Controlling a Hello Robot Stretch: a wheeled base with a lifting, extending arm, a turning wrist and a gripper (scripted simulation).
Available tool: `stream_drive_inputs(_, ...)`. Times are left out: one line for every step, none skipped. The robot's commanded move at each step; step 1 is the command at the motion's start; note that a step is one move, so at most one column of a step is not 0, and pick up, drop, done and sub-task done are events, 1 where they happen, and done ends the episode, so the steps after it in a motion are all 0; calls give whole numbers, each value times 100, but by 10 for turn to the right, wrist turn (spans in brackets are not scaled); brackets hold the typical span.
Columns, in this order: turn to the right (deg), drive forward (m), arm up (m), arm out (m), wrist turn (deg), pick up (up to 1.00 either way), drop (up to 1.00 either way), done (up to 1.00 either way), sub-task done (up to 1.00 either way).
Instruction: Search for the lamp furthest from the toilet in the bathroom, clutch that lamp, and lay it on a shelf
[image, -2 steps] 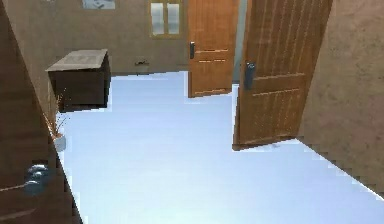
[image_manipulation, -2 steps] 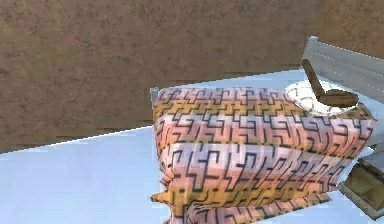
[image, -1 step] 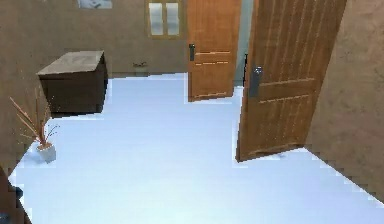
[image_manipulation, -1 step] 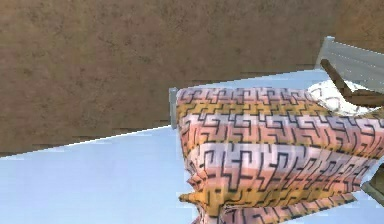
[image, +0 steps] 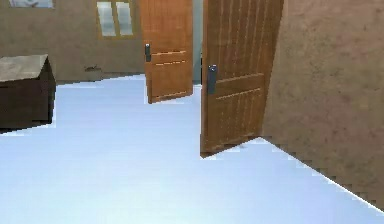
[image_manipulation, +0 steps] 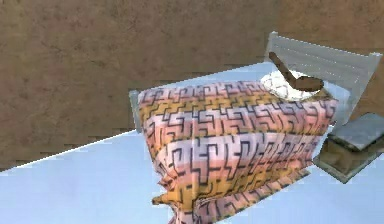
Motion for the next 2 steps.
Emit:
stream_drive_inputs(0, 35, 0, 0, 0, 0, 0, 0, 0)
stream_drive_inputs(-240, 0, 0, 0, 0, 0, 0, 0, 0)
